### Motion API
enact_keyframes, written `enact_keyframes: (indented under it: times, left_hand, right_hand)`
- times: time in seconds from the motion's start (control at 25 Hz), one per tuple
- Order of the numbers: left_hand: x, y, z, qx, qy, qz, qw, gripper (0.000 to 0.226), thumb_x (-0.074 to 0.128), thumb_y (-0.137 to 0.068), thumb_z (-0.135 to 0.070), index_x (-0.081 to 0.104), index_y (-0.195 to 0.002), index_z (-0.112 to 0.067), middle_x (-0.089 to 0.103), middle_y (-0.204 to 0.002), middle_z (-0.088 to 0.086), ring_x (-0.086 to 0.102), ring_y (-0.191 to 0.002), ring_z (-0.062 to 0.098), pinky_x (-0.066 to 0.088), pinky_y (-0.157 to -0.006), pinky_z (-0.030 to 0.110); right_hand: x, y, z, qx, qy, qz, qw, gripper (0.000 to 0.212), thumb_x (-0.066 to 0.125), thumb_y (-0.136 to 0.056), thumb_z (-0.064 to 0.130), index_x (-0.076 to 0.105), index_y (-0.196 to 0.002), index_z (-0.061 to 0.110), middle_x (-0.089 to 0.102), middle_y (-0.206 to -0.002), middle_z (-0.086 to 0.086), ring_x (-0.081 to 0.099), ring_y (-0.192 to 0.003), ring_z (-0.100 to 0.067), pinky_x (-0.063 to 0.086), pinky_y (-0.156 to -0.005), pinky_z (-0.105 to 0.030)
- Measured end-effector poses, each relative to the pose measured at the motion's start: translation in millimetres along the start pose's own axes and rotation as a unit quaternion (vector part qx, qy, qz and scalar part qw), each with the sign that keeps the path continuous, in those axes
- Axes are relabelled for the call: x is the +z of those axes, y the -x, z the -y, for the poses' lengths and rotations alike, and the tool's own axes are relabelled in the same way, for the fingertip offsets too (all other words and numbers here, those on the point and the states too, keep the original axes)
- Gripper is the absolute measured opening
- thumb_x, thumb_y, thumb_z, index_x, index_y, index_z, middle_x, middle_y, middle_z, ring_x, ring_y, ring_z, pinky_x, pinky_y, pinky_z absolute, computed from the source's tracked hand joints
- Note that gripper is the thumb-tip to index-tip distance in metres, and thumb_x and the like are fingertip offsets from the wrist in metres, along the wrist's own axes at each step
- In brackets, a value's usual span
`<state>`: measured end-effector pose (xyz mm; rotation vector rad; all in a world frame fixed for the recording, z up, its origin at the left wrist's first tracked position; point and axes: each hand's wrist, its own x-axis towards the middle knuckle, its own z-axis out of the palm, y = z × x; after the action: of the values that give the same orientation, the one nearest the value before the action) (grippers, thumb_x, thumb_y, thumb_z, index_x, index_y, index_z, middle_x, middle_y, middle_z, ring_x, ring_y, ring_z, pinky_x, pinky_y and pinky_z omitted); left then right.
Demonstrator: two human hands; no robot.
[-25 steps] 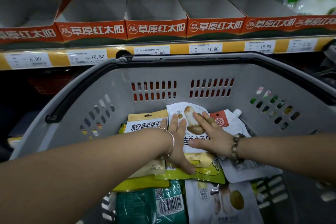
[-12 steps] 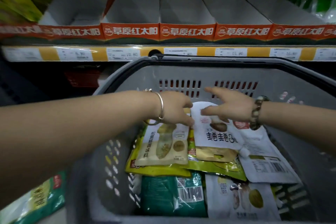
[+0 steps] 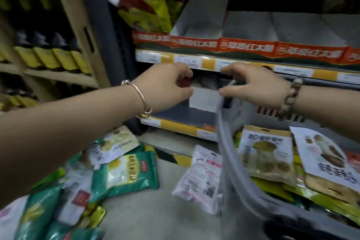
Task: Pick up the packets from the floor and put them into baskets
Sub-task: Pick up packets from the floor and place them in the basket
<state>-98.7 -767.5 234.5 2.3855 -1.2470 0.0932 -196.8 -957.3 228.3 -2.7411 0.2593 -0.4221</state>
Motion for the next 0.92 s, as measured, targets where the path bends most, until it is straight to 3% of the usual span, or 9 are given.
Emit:
enact_keyframes:
  times: [0.2, 0.4, 0.68, 0.8, 0.92]
  left_hand:
    - [-15, 63, 82, -0.037, -0.087, -0.038, 0.995, 0.046, 0.057, -0.086, -0.033, 0.049, -0.13, -0.023, 0.052, -0.126, 0.002, 0.052, -0.115, 0.022, 0.043, -0.093, 0.031]
    - [20, 103, 150, -0.076, -0.086, -0.024, 0.993, 0.043, 0.051, -0.088, -0.031, 0.046, -0.129, -0.02, 0.048, -0.128, 0.004, 0.052, -0.112, 0.027, 0.045, -0.089, 0.038]
    - [98, 150, 225, -0.2, -0.073, 0.07, 0.975, 0.047, 0.05, -0.088, -0.029, 0.042, -0.133, -0.017, 0.045, -0.132, 0.006, 0.05, -0.114, 0.03, 0.048, -0.087, 0.04]
    - [128, 162, 237, -0.234, -0.08, 0.113, 0.962, 0.045, 0.05, -0.09, -0.029, 0.041, -0.132, -0.015, 0.046, -0.129, 0.007, 0.051, -0.113, 0.03, 0.047, -0.084, 0.04]
    - [147, 176, 236, -0.255, -0.055, 0.14, 0.955, 0.044, 0.049, -0.089, -0.026, 0.042, -0.131, -0.014, 0.046, -0.128, 0.009, 0.052, -0.112, 0.03, 0.047, -0.088, 0.04]
  right_hand:
    - [41, -32, 75, -0.064, 0.063, 0.09, 0.992, 0.06, 0.059, -0.081, 0.05, 0.044, -0.133, 0.025, 0.048, -0.135, 0.002, 0.047, -0.119, -0.017, 0.036, -0.085, -0.024]
    - [117, -53, 122, -0.082, 0.171, 0.187, 0.964, 0.059, 0.056, -0.084, 0.05, 0.043, -0.134, 0.022, 0.047, -0.132, -0.005, 0.048, -0.11, -0.019, 0.034, -0.08, -0.024]
    - [226, -45, 146, -0.036, 0.207, 0.267, 0.94, 0.053, 0.052, -0.084, 0.049, 0.048, -0.127, 0.018, 0.048, -0.128, -0.007, 0.049, -0.115, -0.026, 0.039, -0.083, -0.03]
    - [256, -25, 142, -0.036, 0.199, 0.303, 0.931, 0.045, 0.052, -0.084, 0.046, 0.049, -0.12, 0.02, 0.05, -0.122, -0.007, 0.051, -0.108, -0.024, 0.036, -0.076, -0.027]
    - [283, -14, 134, -0.051, 0.21, 0.354, 0.91, 0.048, 0.048, -0.086, 0.046, 0.048, -0.125, 0.017, 0.051, -0.123, -0.008, 0.052, -0.11, -0.025, 0.041, -0.08, -0.029]
